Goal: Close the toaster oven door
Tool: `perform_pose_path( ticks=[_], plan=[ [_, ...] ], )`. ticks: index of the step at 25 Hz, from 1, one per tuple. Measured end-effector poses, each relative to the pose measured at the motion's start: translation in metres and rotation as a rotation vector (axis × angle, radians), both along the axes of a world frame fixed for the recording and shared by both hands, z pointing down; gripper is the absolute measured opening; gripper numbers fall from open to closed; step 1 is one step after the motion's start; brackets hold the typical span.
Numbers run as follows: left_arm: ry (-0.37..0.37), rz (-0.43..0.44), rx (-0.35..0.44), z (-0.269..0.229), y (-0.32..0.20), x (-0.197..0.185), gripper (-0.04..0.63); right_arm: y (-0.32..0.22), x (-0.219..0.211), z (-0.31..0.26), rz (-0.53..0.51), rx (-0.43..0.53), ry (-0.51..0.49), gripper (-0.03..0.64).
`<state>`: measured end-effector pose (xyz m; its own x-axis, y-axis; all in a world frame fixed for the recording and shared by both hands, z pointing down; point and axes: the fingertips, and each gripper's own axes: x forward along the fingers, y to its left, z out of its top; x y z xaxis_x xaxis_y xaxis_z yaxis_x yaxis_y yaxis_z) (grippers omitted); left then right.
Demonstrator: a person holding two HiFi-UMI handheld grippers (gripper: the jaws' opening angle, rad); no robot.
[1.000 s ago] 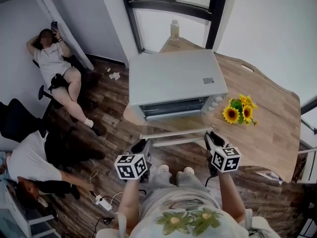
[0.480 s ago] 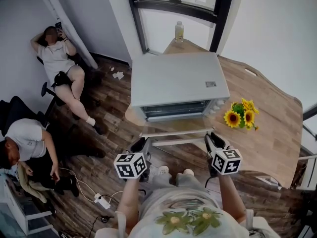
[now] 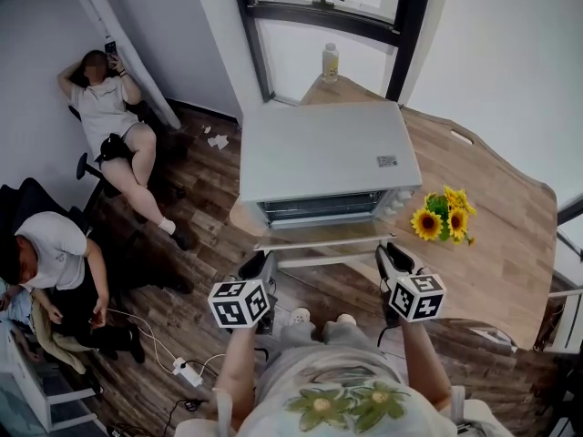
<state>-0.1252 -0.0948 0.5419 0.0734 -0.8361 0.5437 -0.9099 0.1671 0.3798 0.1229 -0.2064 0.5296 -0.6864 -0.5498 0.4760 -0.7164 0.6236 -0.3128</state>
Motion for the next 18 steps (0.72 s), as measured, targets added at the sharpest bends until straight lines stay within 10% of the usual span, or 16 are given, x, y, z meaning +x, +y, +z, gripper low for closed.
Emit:
perform_pose_path(
  ticks=[18],
  plan=[
    [0.042,-0.029,0.045,-0.015,-0.023,-0.013,0.094,-0.024,-0.011,-0.018,0.011,0.018,-0.051,0.092]
  ],
)
